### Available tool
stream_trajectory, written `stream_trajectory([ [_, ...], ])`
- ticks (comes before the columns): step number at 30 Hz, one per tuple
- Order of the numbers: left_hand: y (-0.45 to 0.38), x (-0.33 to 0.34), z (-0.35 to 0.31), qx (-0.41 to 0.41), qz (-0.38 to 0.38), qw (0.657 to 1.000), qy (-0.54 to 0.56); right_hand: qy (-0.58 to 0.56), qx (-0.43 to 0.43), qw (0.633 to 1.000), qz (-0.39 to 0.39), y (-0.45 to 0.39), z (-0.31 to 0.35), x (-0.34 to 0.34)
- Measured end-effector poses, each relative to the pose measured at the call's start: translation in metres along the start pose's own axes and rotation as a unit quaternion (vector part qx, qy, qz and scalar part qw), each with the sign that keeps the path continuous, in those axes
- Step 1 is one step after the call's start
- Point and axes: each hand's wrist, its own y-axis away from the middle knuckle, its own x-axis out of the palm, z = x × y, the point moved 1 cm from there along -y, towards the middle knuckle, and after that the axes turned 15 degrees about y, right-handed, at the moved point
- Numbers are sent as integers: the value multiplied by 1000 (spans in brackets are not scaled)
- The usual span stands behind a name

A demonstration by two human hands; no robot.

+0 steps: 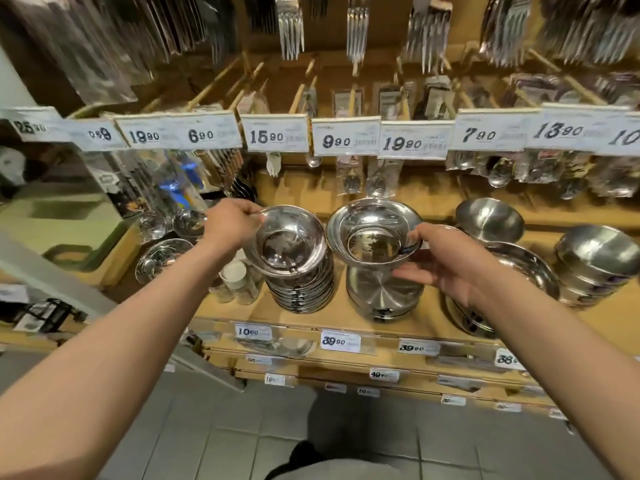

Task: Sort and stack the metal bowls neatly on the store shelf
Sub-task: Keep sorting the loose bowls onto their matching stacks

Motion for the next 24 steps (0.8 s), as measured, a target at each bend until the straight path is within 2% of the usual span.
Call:
stream_trajectory([
  [4, -18, 10, 17, -1, 45, 999, -29, -9, 15, 1000, -14, -4, -1, 16],
  [9, -34, 23, 30, 54, 93, 988, -107, -35, 24, 998, -45, -9, -3, 32],
  [12, -44, 34, 37, 55, 119, 984, -122, -47, 29, 997, -57, -12, -9, 41],
  [15, -48, 42, 43, 47, 141, 982, -118, -52, 31, 996, -66, -12, -15, 45],
  [24, -51, 50, 51, 57, 137, 987, -55, -69, 37, 994, -72, -4, -27, 53],
])
